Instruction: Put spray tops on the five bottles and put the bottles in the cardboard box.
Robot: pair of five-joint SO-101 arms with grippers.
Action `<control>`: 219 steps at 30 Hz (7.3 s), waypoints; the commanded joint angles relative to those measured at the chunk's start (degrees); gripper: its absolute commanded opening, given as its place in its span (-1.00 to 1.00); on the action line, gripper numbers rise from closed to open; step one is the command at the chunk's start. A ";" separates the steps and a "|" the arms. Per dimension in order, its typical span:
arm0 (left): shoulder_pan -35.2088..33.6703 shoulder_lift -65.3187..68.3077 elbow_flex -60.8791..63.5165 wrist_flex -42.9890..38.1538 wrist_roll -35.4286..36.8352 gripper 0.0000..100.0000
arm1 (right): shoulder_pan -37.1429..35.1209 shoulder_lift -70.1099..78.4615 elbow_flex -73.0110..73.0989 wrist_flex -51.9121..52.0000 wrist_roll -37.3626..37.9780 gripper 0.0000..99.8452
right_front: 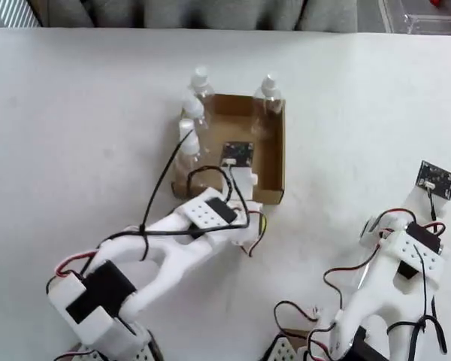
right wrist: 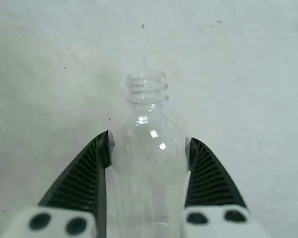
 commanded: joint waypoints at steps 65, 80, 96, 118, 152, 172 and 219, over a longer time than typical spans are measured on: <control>-6.46 -52.18 26.46 -5.98 -22.07 -0.95 | -41.71 -71.69 26.46 -29.58 -16.97 -0.97; -15.43 -90.77 17.58 -10.46 -21.89 -0.95 | -52.97 -71.69 27.34 -21.85 -16.35 -0.97; -15.43 -71.34 -4.04 -18.64 -21.54 -0.96 | -60.26 -71.69 29.36 -22.20 -10.81 -0.97; -14.20 -53.23 -14.24 -18.64 -16.97 -0.96 | -60.26 -71.69 31.12 -23.25 -10.81 -0.97; -13.93 -49.71 -12.92 -20.31 -16.53 -0.96 | -60.26 -71.69 31.91 -24.04 -10.81 -0.97; -12.97 -45.93 -8.53 -20.22 -11.69 -0.96 | -60.00 -71.69 32.00 -24.04 -10.81 -0.97; -7.60 -56.92 17.49 -20.31 -11.25 -0.35 | -59.12 -71.69 33.23 -24.04 -10.81 -0.97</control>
